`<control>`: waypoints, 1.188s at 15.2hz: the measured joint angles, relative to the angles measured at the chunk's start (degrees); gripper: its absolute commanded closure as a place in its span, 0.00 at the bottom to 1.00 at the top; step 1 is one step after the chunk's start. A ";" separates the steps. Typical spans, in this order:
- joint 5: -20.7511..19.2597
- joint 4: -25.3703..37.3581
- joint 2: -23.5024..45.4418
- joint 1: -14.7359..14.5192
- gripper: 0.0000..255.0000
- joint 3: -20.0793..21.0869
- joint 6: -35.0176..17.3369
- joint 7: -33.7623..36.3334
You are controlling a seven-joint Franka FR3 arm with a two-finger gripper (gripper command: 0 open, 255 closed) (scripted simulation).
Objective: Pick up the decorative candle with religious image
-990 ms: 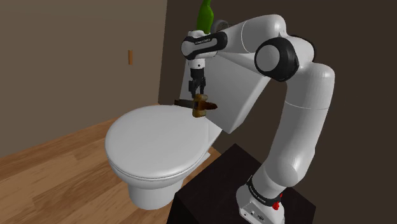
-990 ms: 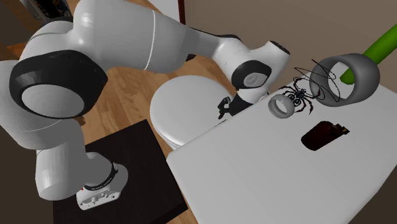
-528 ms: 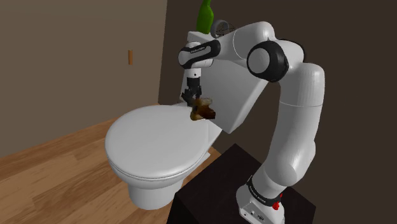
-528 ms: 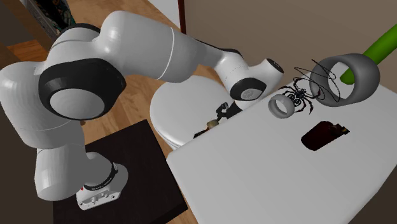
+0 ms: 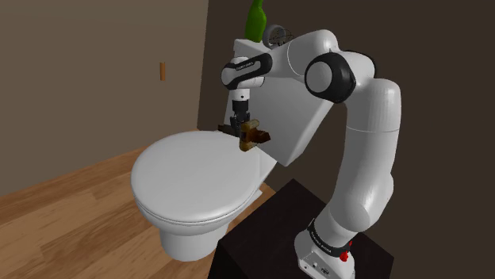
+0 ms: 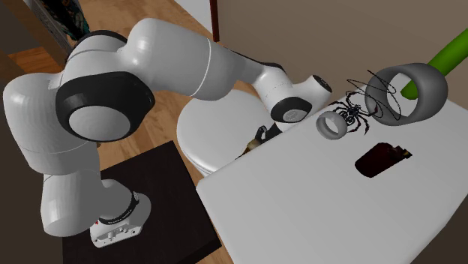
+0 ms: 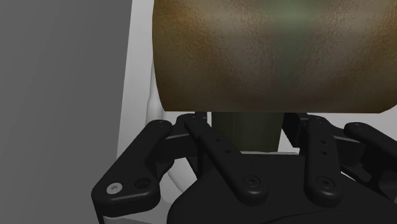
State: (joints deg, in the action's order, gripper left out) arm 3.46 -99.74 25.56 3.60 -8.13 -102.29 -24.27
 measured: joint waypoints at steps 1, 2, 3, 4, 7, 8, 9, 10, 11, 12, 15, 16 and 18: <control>0.00 0.01 0.01 0.00 1.00 0.00 0.00 0.00; 0.01 0.02 0.01 0.00 1.00 0.01 0.01 0.00; 0.01 0.01 0.01 -0.01 1.00 0.01 0.00 0.00; 0.00 -0.07 -0.05 -0.02 1.00 0.01 -0.05 0.01; -0.12 0.39 -0.83 -0.08 1.00 -0.04 1.30 0.16; -0.17 0.55 -1.14 -0.07 1.00 -0.07 1.77 0.15; -0.22 0.81 -1.52 -0.08 1.00 -0.09 2.41 0.19; -0.28 1.26 -1.77 -0.06 1.00 -0.13 3.10 0.17; -0.35 1.52 -2.16 -0.06 1.00 -0.17 3.74 0.18; -0.39 1.95 -2.42 -0.04 1.00 -0.20 4.42 0.18; -0.51 2.90 -3.30 -0.08 1.00 -0.24 6.27 0.28; -0.58 3.13 -3.65 -0.06 1.00 -0.28 6.83 0.26; -0.62 3.91 -4.22 -0.18 1.00 -0.25 8.18 0.46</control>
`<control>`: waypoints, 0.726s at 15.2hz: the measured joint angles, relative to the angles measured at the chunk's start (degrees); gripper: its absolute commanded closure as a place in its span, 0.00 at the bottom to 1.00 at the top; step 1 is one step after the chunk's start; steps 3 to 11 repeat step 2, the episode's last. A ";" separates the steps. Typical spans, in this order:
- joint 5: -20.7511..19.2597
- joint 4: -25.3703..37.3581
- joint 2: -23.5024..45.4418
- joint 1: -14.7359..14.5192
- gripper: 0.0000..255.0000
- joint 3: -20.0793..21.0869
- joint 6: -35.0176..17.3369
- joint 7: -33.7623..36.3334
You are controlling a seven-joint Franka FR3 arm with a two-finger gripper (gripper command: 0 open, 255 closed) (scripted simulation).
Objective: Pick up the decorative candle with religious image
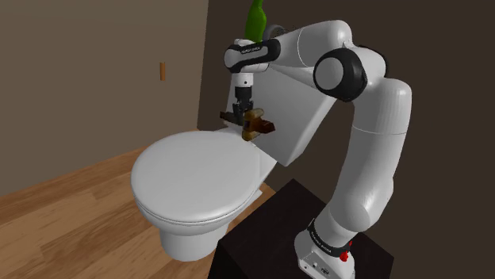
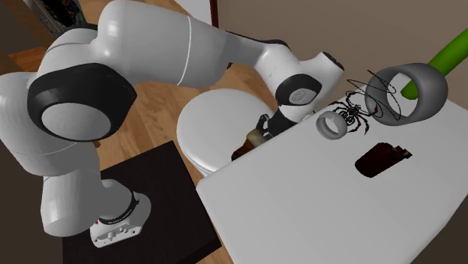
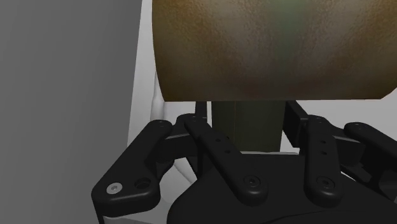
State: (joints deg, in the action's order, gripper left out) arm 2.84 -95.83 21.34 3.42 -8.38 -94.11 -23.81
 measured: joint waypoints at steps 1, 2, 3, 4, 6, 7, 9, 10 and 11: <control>-0.04 0.52 -0.23 0.03 1.00 -0.03 0.74 -0.02; -0.07 0.89 -0.32 0.05 1.00 -0.05 1.19 -0.02; -0.07 0.89 -0.32 0.05 1.00 -0.05 1.19 -0.02; -0.07 0.89 -0.32 0.05 1.00 -0.05 1.19 -0.02; -0.07 0.89 -0.32 0.05 1.00 -0.05 1.19 -0.02; -0.07 0.89 -0.32 0.05 1.00 -0.05 1.19 -0.02; -0.07 0.89 -0.32 0.05 1.00 -0.05 1.19 -0.02; -0.07 0.89 -0.32 0.05 1.00 -0.05 1.19 -0.02; -0.07 0.89 -0.32 0.05 1.00 -0.05 1.19 -0.02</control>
